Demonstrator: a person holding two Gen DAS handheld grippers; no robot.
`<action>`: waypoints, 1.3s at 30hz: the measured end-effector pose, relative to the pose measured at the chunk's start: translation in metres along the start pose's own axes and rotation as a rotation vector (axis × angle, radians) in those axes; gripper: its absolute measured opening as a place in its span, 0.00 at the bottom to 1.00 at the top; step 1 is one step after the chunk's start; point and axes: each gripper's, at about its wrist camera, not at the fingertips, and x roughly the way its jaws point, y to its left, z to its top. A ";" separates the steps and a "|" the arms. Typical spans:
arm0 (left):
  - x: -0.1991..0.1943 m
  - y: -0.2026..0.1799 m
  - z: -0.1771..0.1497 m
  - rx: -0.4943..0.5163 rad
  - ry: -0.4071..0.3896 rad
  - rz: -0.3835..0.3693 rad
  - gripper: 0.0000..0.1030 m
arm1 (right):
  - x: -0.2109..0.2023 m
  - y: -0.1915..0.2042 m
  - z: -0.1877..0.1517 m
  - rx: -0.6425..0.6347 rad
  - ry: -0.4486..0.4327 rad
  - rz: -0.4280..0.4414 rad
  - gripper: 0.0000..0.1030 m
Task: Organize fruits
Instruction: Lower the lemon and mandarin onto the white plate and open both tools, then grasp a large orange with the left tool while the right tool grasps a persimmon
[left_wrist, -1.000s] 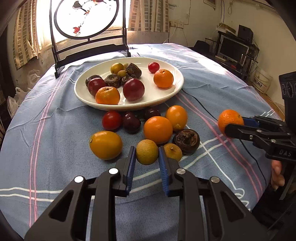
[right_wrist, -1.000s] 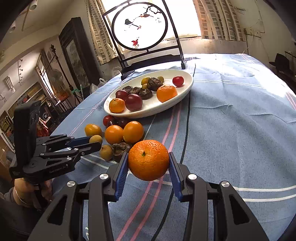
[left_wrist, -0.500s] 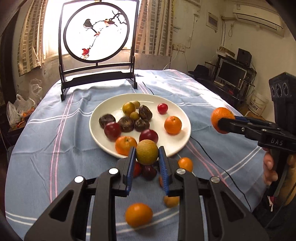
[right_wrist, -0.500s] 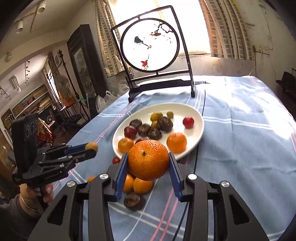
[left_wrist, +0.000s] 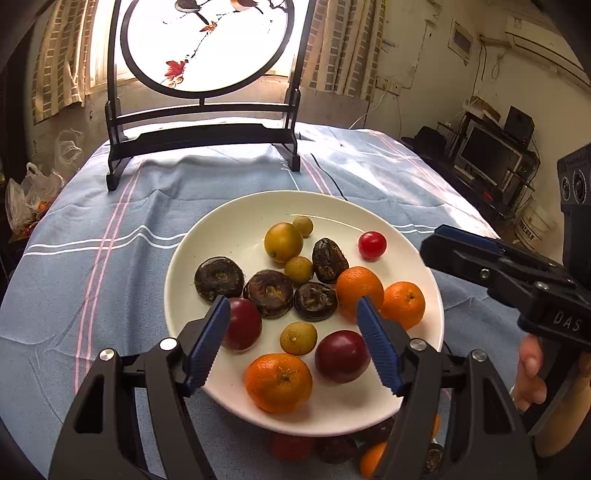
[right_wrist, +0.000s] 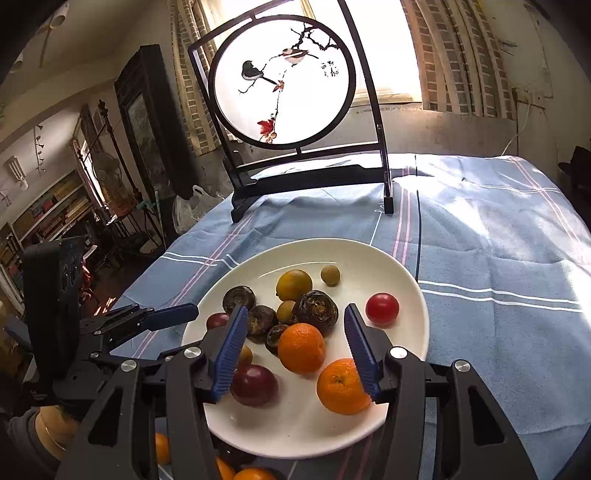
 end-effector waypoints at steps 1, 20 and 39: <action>-0.006 0.001 -0.003 -0.008 -0.002 -0.007 0.67 | -0.007 -0.001 -0.004 0.009 -0.007 0.005 0.53; -0.056 -0.015 -0.125 0.153 0.133 0.072 0.75 | -0.080 0.011 -0.124 -0.008 0.000 0.025 0.66; -0.067 0.002 -0.126 0.010 0.042 -0.009 0.36 | -0.029 0.065 -0.136 -0.244 0.303 0.019 0.57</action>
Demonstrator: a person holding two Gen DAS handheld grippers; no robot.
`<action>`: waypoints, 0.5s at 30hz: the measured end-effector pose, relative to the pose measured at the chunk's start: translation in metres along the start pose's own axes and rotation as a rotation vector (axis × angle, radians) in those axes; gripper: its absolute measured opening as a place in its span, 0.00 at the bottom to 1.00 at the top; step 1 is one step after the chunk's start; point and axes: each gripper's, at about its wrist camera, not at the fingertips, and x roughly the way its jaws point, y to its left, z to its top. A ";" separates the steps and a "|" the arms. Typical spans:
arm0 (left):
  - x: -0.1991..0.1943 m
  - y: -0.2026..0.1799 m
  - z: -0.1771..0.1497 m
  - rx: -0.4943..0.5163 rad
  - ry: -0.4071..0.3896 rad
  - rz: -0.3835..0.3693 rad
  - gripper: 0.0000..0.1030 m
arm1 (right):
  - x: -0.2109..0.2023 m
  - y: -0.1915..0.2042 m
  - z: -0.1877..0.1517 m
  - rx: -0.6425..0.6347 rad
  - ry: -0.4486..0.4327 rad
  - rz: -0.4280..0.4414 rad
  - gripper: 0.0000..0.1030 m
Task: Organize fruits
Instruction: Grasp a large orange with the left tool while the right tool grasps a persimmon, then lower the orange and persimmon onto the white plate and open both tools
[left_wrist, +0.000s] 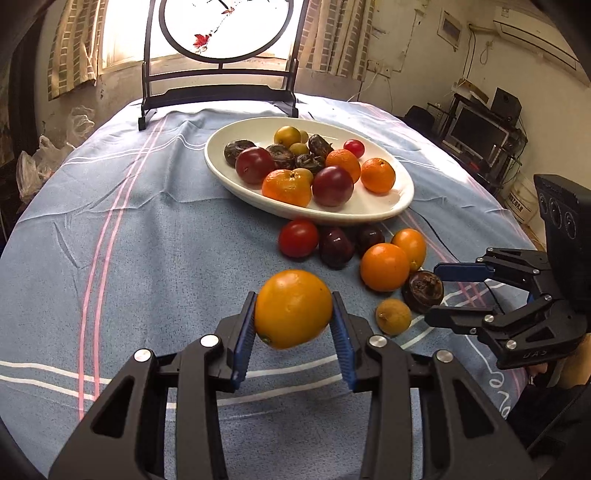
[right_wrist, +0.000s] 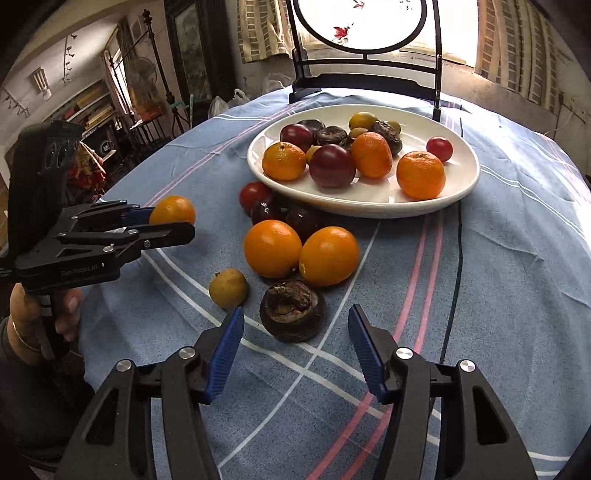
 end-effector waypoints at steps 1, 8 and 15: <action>0.000 0.001 0.000 0.000 0.001 -0.003 0.36 | 0.001 0.004 0.001 -0.011 0.000 -0.003 0.56; -0.001 0.001 -0.001 0.001 -0.005 0.000 0.36 | 0.004 -0.002 0.001 0.033 0.009 -0.008 0.38; -0.007 0.001 0.004 -0.016 -0.013 -0.030 0.36 | -0.037 -0.024 0.003 0.132 -0.109 0.009 0.38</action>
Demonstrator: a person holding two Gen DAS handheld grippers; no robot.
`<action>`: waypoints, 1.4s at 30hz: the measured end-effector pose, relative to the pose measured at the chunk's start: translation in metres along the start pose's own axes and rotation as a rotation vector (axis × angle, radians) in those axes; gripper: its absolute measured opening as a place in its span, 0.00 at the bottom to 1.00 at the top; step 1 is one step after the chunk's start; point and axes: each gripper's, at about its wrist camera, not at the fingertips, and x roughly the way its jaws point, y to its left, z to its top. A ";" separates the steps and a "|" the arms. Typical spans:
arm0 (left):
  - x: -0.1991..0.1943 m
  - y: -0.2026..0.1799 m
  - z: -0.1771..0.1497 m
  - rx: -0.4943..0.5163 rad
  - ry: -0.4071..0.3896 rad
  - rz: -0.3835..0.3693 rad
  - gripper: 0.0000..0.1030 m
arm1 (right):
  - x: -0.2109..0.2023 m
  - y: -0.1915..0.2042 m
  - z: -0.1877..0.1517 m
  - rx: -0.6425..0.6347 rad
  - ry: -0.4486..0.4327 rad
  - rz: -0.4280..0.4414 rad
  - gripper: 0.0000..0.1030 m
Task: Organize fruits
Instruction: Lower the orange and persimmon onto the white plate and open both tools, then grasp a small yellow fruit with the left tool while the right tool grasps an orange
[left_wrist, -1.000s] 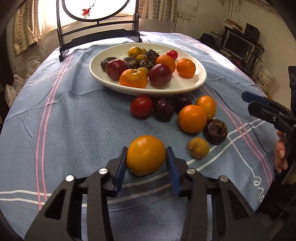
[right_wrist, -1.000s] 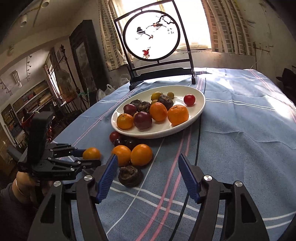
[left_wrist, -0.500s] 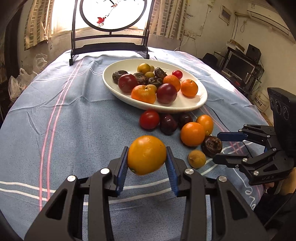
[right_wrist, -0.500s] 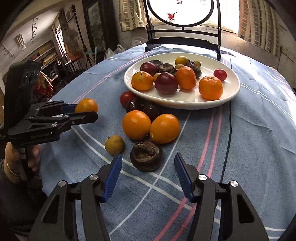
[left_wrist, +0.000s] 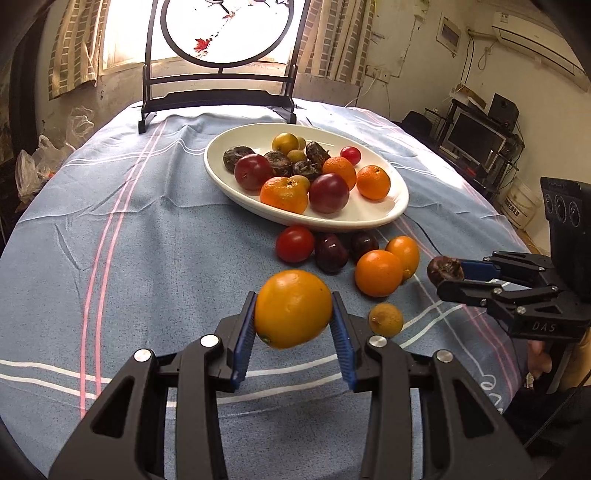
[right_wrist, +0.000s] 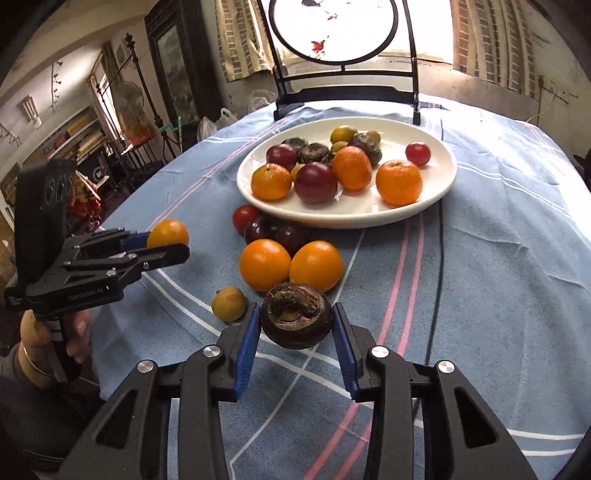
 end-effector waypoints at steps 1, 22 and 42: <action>0.000 -0.001 0.005 0.000 -0.001 -0.009 0.36 | -0.007 -0.004 0.007 0.006 -0.026 -0.007 0.38; 0.110 0.004 0.160 -0.040 0.073 -0.018 0.44 | 0.068 -0.081 0.142 0.140 -0.107 -0.106 0.58; 0.015 -0.059 0.000 0.210 0.069 0.034 0.69 | -0.011 -0.044 -0.008 0.160 -0.126 -0.083 0.65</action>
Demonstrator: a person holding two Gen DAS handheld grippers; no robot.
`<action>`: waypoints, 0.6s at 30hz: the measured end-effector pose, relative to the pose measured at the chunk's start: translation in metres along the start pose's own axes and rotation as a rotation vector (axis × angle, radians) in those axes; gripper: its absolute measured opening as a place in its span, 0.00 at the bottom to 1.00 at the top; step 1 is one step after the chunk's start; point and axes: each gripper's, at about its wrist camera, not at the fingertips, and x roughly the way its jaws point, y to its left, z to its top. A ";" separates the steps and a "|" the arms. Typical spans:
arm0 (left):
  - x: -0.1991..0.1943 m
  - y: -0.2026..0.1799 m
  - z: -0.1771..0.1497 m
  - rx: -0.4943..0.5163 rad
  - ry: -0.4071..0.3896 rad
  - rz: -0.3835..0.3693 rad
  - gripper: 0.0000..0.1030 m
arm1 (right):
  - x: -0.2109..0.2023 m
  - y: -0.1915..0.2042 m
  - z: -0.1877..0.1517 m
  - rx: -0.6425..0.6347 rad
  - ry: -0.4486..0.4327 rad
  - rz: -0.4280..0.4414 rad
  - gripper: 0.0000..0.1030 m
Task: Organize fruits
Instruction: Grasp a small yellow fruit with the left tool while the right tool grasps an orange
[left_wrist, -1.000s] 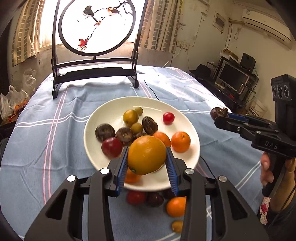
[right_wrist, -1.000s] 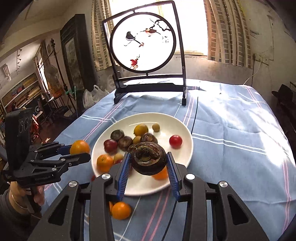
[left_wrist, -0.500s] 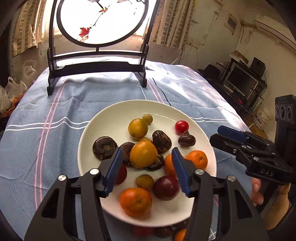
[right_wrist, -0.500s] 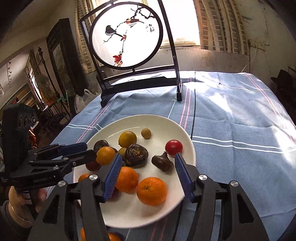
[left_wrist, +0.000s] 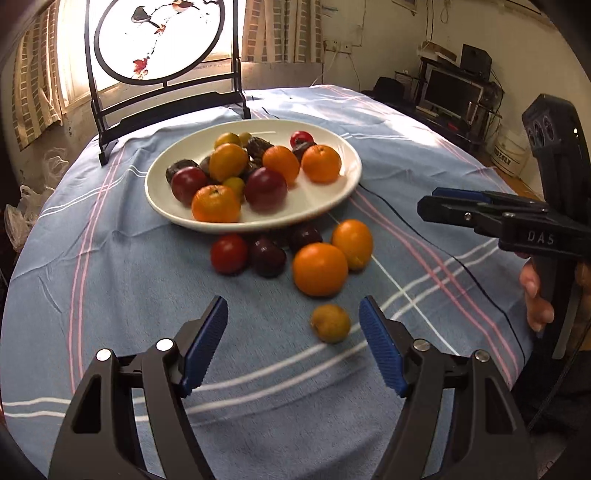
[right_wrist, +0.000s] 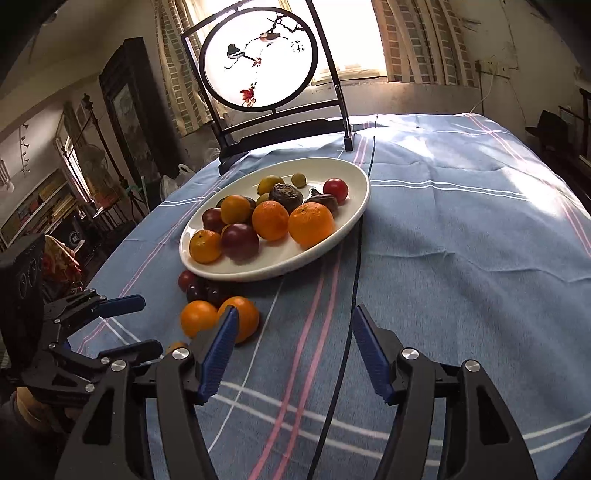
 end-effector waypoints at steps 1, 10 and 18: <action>0.003 -0.003 -0.003 0.007 0.007 0.002 0.69 | -0.001 0.000 -0.003 -0.002 -0.001 -0.001 0.65; 0.023 -0.010 -0.006 -0.026 0.068 -0.020 0.32 | -0.006 -0.009 -0.007 0.037 -0.035 0.021 0.65; 0.006 -0.004 -0.010 -0.076 0.000 -0.051 0.24 | 0.000 0.002 -0.008 -0.027 0.005 0.026 0.65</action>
